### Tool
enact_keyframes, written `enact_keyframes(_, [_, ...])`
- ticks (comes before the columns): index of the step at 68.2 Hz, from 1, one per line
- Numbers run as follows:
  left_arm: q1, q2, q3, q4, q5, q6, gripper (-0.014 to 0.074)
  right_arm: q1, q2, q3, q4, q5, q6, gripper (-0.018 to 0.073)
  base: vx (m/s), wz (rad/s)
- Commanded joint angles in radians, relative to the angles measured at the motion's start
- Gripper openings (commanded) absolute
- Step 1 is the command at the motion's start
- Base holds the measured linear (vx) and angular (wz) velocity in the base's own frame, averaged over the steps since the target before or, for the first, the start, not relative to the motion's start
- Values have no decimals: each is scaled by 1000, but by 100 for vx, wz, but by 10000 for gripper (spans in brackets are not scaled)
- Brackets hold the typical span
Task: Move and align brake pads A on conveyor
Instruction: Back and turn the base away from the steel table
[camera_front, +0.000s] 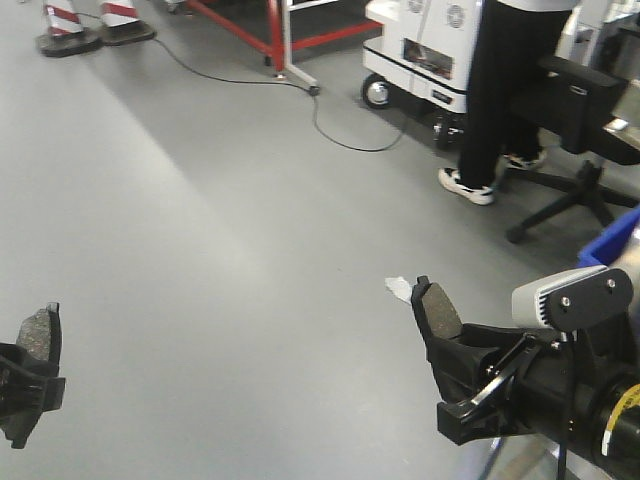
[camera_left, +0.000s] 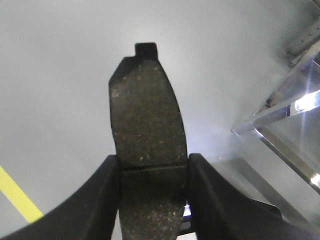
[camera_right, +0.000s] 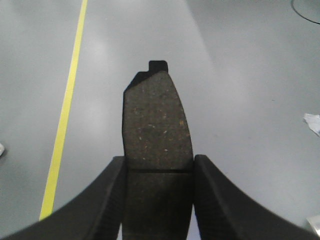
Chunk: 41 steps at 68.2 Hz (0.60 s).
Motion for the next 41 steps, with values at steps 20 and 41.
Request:
enact_keyframes(20, [-4, -13, -22, -7, -59, 0, 185, -4, -16, -31, -12, -92, -9, 67, 13, 42])
enact_keyframes(41, [-4, -13, -22, -7, -59, 0, 185, -4, -16, -31, -12, -92, -9, 67, 14, 48])
